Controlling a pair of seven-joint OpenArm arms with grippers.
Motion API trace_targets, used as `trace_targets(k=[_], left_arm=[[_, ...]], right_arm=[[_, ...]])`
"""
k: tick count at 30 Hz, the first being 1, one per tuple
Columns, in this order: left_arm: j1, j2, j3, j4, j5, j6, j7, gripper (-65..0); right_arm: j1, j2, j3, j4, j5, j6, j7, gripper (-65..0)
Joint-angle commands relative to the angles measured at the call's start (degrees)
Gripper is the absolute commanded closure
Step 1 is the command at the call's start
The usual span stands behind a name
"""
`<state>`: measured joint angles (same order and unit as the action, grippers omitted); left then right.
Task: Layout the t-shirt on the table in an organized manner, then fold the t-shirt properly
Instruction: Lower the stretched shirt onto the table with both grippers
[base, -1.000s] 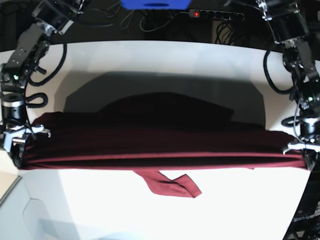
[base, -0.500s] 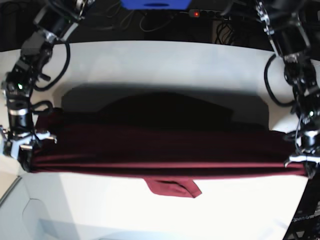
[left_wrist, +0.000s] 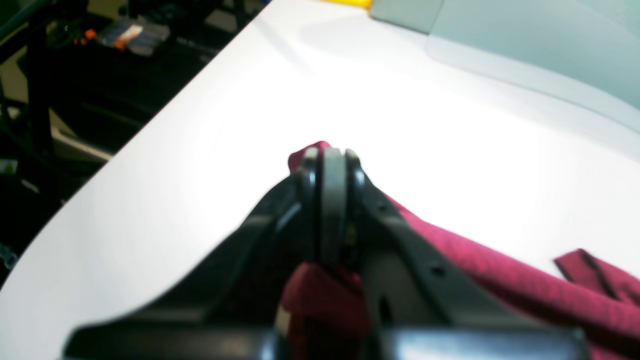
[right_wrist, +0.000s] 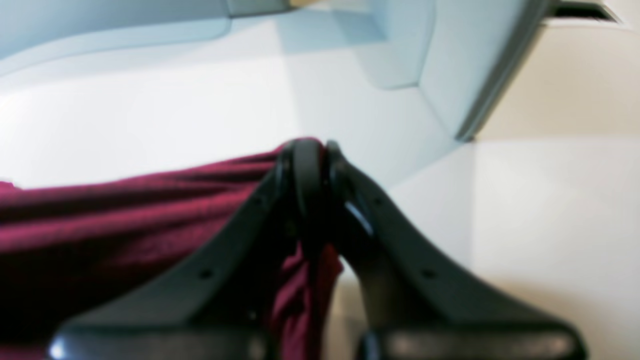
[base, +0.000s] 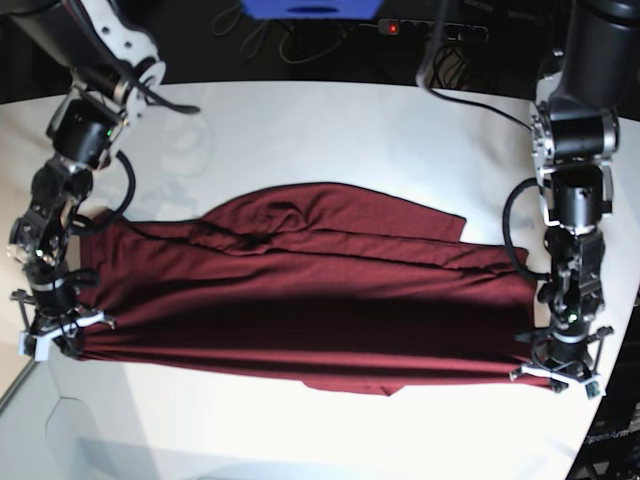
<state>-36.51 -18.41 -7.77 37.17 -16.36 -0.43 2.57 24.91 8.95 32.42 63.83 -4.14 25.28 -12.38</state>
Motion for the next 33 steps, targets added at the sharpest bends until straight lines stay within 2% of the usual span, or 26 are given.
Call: trace_targets(k=[1, 5, 9, 11, 13, 16, 18, 21, 24, 26, 28, 31, 33], left_arm=[[-3.00, -0.97, 1.13, -1.78, 0.14, 0.47, -3.40, -0.4], [-6.70, -0.62, 5.79, -10.66, 0.14, 0.47, -9.82, -0.5], [-10.65, -0.44, 9.66, -18.13, -0.12, 0.47, -12.99, -2.2], [-11.71, -0.44, 10.80, -19.28, -0.21, 0.47, -12.81, -9.5], [-11.88, -0.35, 10.98, -19.28, -0.21, 0.47, -12.81, -20.5], [-11.88, -0.35, 11.07, -19.19, 0.05, 0.47, -12.81, -37.6], [-11.88, -0.35, 11.07, -19.19, 0.05, 0.47, -12.81, -44.1], [-11.80, -0.35, 10.80, -19.19, -0.30, 0.47, -12.90, -43.7], [-10.92, -0.79, 10.63, -19.10, -0.39, 0.47, -12.90, -41.2], [-8.02, -0.97, 10.54, -17.43, -0.48, 0.47, -12.90, -37.0], [-4.41, -0.97, 10.45, -12.95, -0.48, 0.47, -12.81, -33.7], [5.44, -0.97, 7.37, -0.99, -0.48, 0.47, -11.84, -33.4], [13.26, -0.88, 3.59, 10.61, -0.48, 0.47, -7.89, -33.4]], right_arm=[[3.01, 1.20, 0.06, -1.28, -0.21, -0.71, 1.88, 0.0], [6.00, 2.35, 0.15, -6.56, -2.23, -0.71, 1.96, 0.0], [8.90, 2.70, 0.06, -10.43, -2.23, -0.71, 1.96, 0.0], [10.21, 2.87, 0.06, -12.80, -2.32, -0.71, 1.79, 0.0], [10.57, 3.31, 0.06, -13.94, -2.32, -0.71, 1.79, -3.5], [10.39, 3.40, 0.06, -14.56, -2.32, -0.79, 1.79, -15.7], [10.30, 3.40, 0.06, -14.21, -2.32, -0.79, 1.79, -24.0], [10.21, 3.40, 0.32, -13.42, -2.32, -0.79, 1.70, -29.6], [6.08, 3.23, 0.50, -7.09, -1.97, -0.88, 1.70, -29.8], [2.83, 1.73, 0.32, -1.02, -1.97, -0.88, 1.79, -29.8], [0.11, 0.15, 0.50, 4.25, -1.97, -0.88, 1.70, -29.9], [-5.87, -2.31, 0.32, 13.49, -1.88, -0.79, 1.70, -29.9], [-10.27, -4.25, 0.32, 18.76, -1.88, -0.71, 1.79, -29.9]])
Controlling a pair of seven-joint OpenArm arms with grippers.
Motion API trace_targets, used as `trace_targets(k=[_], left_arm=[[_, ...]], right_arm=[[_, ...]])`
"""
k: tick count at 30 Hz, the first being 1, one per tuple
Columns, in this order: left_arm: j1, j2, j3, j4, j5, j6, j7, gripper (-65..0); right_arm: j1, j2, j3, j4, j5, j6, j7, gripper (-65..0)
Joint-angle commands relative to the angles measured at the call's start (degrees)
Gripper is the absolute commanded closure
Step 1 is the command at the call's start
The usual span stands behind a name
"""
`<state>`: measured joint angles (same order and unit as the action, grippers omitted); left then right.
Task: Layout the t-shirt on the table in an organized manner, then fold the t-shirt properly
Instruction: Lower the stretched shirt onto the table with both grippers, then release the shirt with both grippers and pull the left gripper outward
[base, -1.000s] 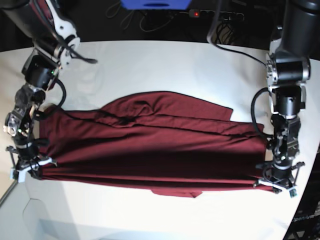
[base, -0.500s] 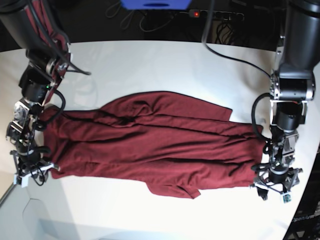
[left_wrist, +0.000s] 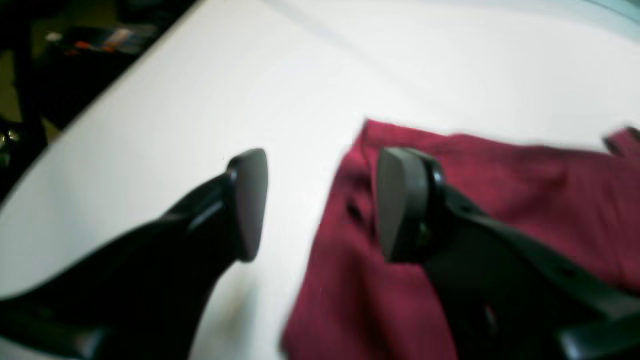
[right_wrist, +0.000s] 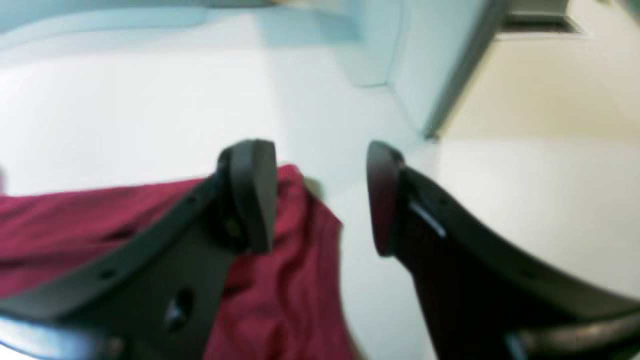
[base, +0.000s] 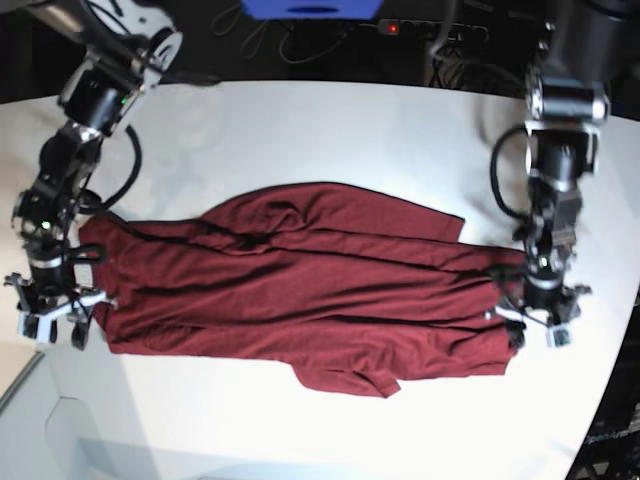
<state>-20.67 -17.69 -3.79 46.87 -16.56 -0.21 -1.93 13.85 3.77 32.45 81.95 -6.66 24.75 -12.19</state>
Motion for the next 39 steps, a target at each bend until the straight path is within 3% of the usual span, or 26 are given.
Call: trace_targets(k=[1, 5, 8, 21, 28, 30, 34, 39], left_arm=[[1.02, -1.16, -2.67, 6.27, -0.28, 0.25, -1.19, -33.4], [11.13, 1.83, -8.74, 21.48, -0.10, 0.25, 4.44, -33.4], [15.96, 3.76, -11.72, 25.26, -0.01, 0.25, 5.49, -33.4], [13.33, 4.20, -11.28, 12.25, 0.25, 0.25, 5.49, -33.4], [13.06, 3.85, -5.22, 8.64, 0.25, 0.25, 5.23, -32.3], [13.15, 3.85, -4.87, 8.56, 0.25, 0.25, 5.23, -27.0], [13.50, 3.85, -5.04, 9.00, -0.01, 0.25, 5.23, -1.1], [15.08, 3.76, -8.56, 13.04, -0.10, 0.25, 5.67, -0.2]], right_arm=[[-0.88, -0.12, 0.30, 2.49, 0.63, -0.09, 1.59, -29.9], [-5.54, -2.67, 0.21, 6.09, 0.63, -0.01, 1.59, -29.9], [-7.82, -3.99, 0.21, 6.71, 0.63, -0.01, 1.59, -29.9], [-8.97, -4.61, 0.21, 6.36, 0.63, -0.01, 1.59, -29.8], [-8.97, -4.61, 0.30, 6.44, 0.63, -0.01, 1.59, -29.8], [-8.97, -4.61, 0.30, 6.53, 0.63, -0.01, 1.59, -29.8], [-8.97, -4.61, 0.30, 6.71, 0.63, -0.01, 1.59, -29.8], [-11.34, -5.84, -1.28, 6.71, 0.63, 0.08, 1.59, -29.8]])
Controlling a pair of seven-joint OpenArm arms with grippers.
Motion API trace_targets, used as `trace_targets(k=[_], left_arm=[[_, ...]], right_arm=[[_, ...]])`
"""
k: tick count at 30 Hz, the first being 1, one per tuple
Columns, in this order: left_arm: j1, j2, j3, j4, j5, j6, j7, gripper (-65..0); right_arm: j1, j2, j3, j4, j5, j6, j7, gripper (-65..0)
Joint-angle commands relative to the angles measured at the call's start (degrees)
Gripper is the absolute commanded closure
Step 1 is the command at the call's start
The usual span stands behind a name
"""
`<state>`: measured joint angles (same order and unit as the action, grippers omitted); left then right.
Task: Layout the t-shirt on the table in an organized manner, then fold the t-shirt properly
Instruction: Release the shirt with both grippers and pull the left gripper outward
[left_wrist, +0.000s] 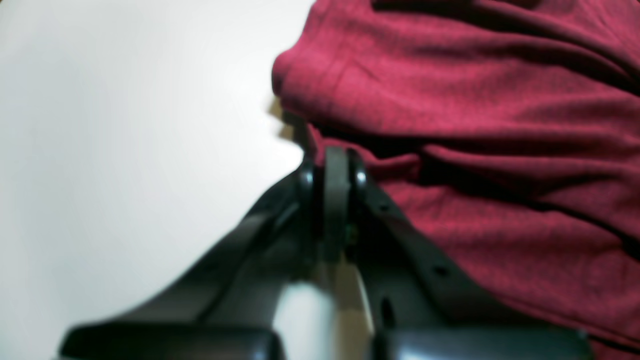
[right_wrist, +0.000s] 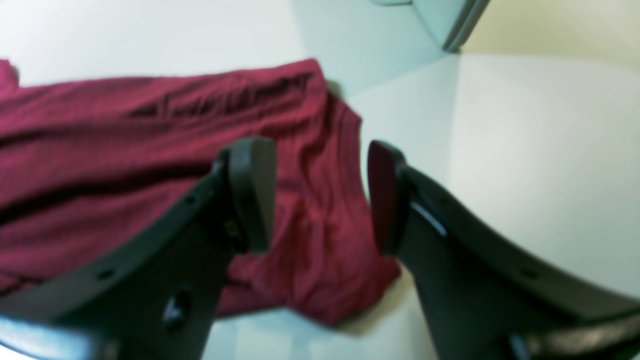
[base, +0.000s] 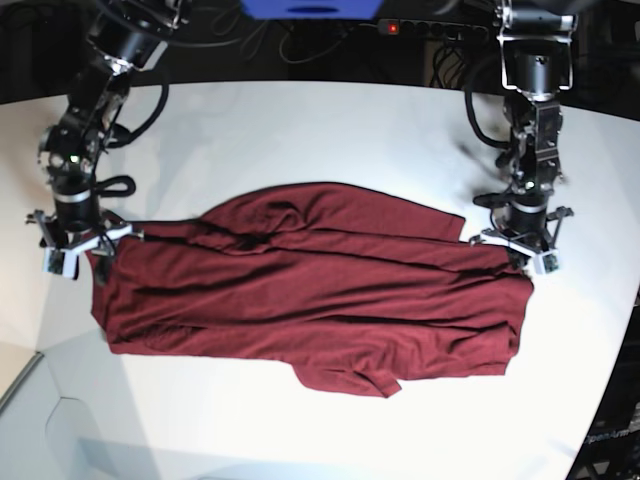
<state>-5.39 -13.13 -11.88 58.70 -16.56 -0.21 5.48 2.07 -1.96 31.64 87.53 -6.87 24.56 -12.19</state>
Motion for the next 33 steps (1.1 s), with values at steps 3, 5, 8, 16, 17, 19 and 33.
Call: trace_targets(k=[3, 5, 8, 16, 17, 19, 33], left_arm=[[2.62, -0.55, -4.08, 7.98, -0.10, 0.25, -1.65, -0.2], [4.29, -0.55, -5.75, 13.61, -0.10, 0.25, -1.65, -0.2], [7.37, -0.63, -7.51, 22.31, -0.10, 0.25, 1.78, -0.2], [11.32, -0.37, -13.22, 35.24, -0.19, 0.25, 12.68, -0.2], [11.76, -0.37, -13.75, 35.68, -0.19, 0.25, 13.12, -0.2], [12.82, -0.37, -14.89, 36.38, -0.19, 0.25, 13.56, -0.2], [27.67, -0.28, -22.36, 45.44, -0.28, 0.25, 13.38, -0.2]], right_arm=[[-2.20, -0.81, -3.20, 1.13, 0.85, 0.28, 1.59, -29.8], [-3.78, -0.90, -6.01, 1.13, 0.85, 0.28, 1.68, -29.8], [-6.15, -1.34, -9.97, 1.13, 0.85, 0.28, 1.68, -29.8], [-7.30, -3.63, -10.67, 0.87, 0.85, 0.28, 1.68, -29.8], [-7.47, -3.54, -10.67, 0.78, 0.85, 0.28, 1.68, -29.8], [-7.74, -3.45, -10.67, 0.69, 0.85, 0.28, 1.68, -29.8], [-8.97, -2.31, -10.32, -0.27, 0.85, 0.28, 1.68, -29.8]])
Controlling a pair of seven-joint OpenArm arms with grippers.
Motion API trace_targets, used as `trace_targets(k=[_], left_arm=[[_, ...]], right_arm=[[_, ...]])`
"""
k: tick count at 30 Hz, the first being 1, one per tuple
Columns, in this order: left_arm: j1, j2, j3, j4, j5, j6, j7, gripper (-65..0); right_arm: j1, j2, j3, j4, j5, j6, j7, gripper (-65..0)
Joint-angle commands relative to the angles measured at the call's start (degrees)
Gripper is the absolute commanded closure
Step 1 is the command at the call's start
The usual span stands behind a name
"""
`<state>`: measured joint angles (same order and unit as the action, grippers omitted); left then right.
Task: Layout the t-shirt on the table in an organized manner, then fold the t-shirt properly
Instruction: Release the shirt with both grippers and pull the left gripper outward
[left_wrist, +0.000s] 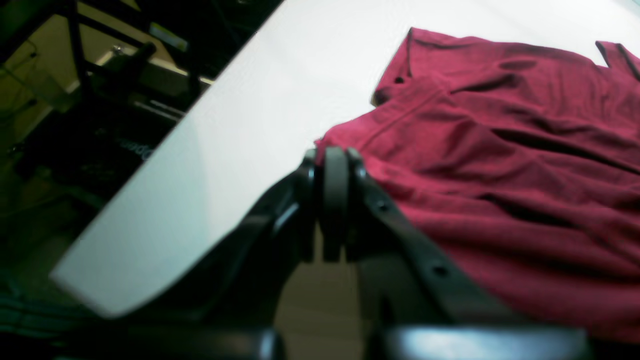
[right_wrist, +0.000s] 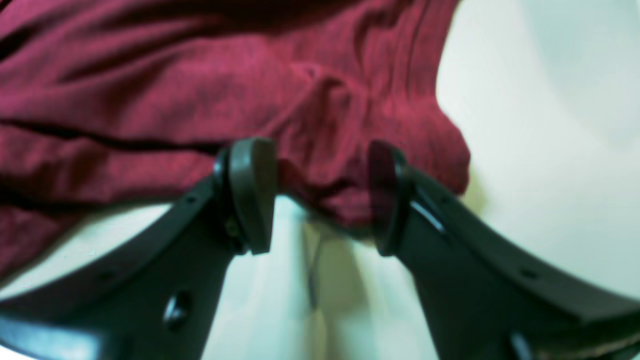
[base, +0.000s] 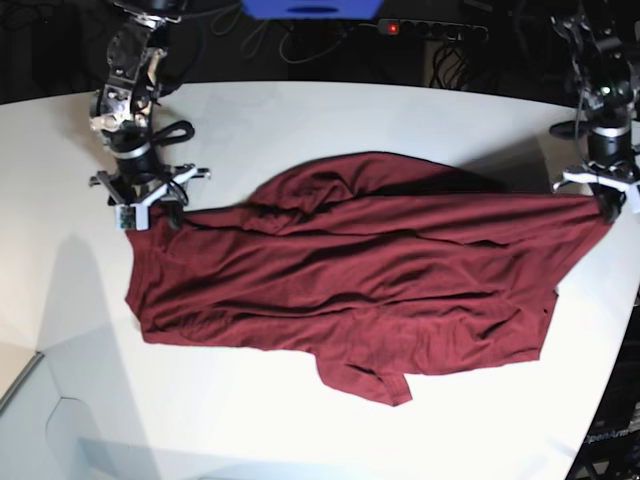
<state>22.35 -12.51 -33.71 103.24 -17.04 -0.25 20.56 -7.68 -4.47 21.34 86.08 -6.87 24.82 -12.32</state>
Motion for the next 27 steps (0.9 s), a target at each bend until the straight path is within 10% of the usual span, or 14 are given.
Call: trace_targets(k=[1, 8, 27], left_arm=[[0.29, -0.89, -1.32, 0.89, 0.20, 0.30, -1.70, -0.2], [3.19, 1.30, -12.84, 2.47, -8.41, 0.21, -1.44, -0.2], [-1.73, 1.22, -12.84, -15.64, -10.52, 0.21, -1.52, -0.4]], right_arm=[[0.78, 0.21, -0.02, 1.17, 0.85, 0.02, 1.81, -29.8], [0.78, 0.56, 0.50, 0.91, 0.76, 0.02, 1.81, -29.8], [-2.47, 1.17, 1.12, 0.91, 0.85, 0.02, 1.81, -29.8]])
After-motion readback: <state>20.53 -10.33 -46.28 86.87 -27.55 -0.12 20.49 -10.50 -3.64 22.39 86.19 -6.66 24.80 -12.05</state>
